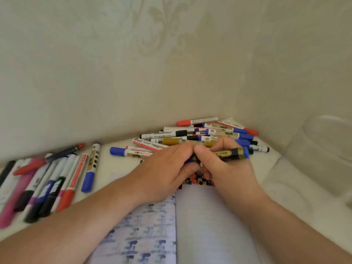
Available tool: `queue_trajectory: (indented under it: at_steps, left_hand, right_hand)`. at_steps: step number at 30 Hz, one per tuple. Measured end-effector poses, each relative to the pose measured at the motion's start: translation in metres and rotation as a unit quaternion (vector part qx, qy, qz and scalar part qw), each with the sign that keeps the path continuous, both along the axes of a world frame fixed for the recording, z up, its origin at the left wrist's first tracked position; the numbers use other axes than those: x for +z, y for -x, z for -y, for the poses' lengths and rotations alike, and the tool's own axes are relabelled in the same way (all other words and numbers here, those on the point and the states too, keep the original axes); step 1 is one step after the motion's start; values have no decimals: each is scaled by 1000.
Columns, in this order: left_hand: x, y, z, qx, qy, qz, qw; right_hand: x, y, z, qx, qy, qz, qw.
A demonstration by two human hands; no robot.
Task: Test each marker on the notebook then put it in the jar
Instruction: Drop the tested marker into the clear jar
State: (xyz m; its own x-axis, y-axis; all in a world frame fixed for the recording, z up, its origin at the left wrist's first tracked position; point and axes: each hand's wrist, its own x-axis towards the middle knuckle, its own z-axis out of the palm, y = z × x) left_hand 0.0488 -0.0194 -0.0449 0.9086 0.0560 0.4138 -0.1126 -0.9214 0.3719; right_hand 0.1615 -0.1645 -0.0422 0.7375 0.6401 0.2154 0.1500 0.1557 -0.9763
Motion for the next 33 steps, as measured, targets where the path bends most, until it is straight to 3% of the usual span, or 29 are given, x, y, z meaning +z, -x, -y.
queue_trajectory:
  at_steps: [7,13,18,26,33]
  left_hand:
    - [-1,9,0,30,41,1,999]
    - [1,7,-8,28,84,-32,996]
    - [13,26,-26,31,148,-105,983]
    - [6,27,-24,41,20,-190,981]
    - [10,26,-24,42,29,-236,970]
  right_hand:
    - [0,3,0,124,-25,-20,992]
    - [3,-4,9,79,-11,72,994]
    - [8,0,17,90,-21,8,996]
    - [11,8,28,110,96,103,984]
    - [2,21,14,18,185,92,978]
